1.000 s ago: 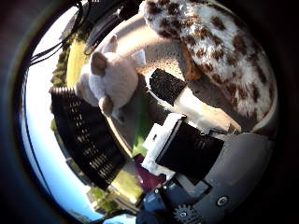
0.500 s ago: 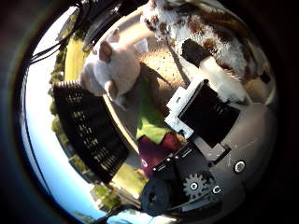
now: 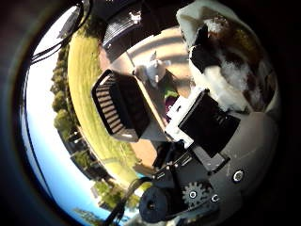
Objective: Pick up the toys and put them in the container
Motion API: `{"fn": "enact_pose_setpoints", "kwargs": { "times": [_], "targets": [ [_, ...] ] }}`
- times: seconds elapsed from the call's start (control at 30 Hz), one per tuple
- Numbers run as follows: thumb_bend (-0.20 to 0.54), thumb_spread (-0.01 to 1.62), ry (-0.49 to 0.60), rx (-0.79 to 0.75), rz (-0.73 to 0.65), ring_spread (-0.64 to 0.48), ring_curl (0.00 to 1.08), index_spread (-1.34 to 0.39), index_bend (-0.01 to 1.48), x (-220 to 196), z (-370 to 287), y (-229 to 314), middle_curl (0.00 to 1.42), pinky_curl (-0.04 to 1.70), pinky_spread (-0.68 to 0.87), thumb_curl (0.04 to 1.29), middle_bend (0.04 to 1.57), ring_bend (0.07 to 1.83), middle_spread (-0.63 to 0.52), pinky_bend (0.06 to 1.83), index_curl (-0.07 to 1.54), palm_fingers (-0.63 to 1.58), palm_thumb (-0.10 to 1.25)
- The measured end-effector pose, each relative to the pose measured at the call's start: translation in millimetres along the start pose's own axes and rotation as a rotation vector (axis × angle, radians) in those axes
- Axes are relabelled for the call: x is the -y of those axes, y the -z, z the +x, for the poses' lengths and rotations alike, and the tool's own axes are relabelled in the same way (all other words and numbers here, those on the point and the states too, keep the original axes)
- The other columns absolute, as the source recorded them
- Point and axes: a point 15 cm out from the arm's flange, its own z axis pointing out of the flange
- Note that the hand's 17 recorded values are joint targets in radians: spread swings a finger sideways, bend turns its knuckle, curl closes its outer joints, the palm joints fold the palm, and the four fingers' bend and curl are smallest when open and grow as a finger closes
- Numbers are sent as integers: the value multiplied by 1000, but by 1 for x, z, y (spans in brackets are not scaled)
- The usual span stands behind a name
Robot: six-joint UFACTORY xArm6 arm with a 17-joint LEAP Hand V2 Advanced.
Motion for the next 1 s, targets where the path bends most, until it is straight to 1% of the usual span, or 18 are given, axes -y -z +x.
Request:
{"fn": "enact_pose_setpoints", "kwargs": {
  "times": [0.13,0.23,0.37,0.47,0.57,0.67,0.8,0.9,1.0],
  "targets": [
    [-4,1104,90,32,38,-100,804,-825,620,-41,-45,63,947,777,151,780,1403,1556,-150,1661,1162,750,987],
    [-8,1119,188,25,59,-102,805,-842,602,-76,-88,101,950,792,144,800,1419,1574,-150,1672,1232,734,981],
    [-12,1129,325,-3,96,-101,802,-855,581,-108,-155,129,953,806,139,817,1426,1594,-150,1679,1302,720,964],
    [-11,1137,422,-16,98,-100,796,-862,568,-122,-204,131,953,814,136,830,1428,1610,-150,1677,1354,724,957],
    [-10,1143,499,-19,77,-99,792,-865,559,-136,-263,120,954,821,134,838,1429,1616,-150,1675,1392,722,954],
    [-10,1148,523,-20,17,-98,785,-864,545,-137,-305,91,954,828,132,847,1428,1621,-150,1671,1431,724,951],
    [-13,1151,525,-29,-65,-98,780,-862,531,-118,-348,35,954,837,125,857,1428,1626,-150,1666,1470,724,941],
    [-20,1150,526,-35,-55,-97,775,-855,519,-95,-377,-2,954,843,121,857,1427,1625,-150,1661,1499,726,911],
    [-30,1143,497,-44,-46,-98,772,-850,513,-69,-403,-51,955,851,120,852,1429,1623,-151,1653,1520,720,865]
  ]
}}
